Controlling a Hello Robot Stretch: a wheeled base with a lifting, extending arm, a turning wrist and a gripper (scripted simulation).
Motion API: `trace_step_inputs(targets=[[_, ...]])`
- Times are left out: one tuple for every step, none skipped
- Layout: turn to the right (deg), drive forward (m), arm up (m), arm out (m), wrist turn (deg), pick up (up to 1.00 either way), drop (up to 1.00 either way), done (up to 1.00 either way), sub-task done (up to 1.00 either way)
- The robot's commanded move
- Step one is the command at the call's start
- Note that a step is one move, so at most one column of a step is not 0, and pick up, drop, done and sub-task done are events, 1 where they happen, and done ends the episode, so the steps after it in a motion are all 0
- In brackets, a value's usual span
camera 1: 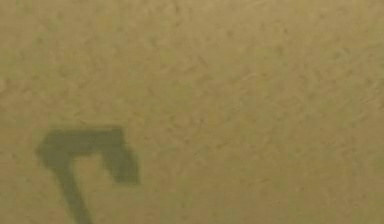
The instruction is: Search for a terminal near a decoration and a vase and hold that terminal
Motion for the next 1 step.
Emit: trace_step_inputs(targets=[[-45.0, 0.00, 0.00, 0.00, 0.0, 0.00, 0.00, 0.00, 0.00]])
